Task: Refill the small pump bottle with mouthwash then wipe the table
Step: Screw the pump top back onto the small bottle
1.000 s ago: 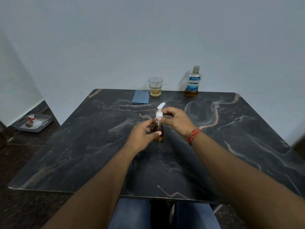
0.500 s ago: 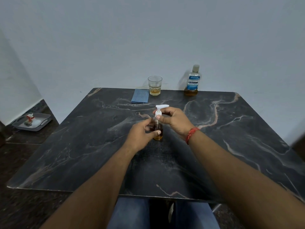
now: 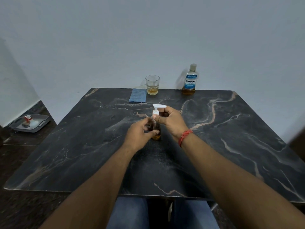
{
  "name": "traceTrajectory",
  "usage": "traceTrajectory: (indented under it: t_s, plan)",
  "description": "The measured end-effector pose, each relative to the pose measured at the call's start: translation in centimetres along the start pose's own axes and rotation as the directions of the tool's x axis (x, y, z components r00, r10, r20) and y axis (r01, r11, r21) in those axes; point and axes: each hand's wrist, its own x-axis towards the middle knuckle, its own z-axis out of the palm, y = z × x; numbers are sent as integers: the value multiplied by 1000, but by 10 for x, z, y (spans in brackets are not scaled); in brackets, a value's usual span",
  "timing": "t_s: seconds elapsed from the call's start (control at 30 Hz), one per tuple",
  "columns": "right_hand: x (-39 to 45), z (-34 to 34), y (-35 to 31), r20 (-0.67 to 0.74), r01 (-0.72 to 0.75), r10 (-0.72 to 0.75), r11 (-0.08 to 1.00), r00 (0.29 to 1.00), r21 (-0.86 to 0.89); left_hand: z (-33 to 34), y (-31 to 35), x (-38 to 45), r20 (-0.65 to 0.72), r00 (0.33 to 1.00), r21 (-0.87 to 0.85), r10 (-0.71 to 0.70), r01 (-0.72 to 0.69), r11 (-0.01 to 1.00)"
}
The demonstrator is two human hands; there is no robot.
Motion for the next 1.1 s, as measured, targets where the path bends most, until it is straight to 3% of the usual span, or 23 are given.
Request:
traceTrajectory:
  t_s: [0.23, 0.7, 1.1]
  plan:
    - [-5, -15, 9, 106, 76, -41, 934, 994, -350, 8, 0, 8, 42, 998, -30, 48, -47, 998]
    - [-19, -100, 12, -173, -19, -49, 929, 984, -370, 96, 54, 42, 75, 993, 56, 88, -92, 994]
    - [-30, -117, 10, -226, -49, -33, 936, 974, -347, 120, 67, 45, 79, 995, 59, 56, -61, 996]
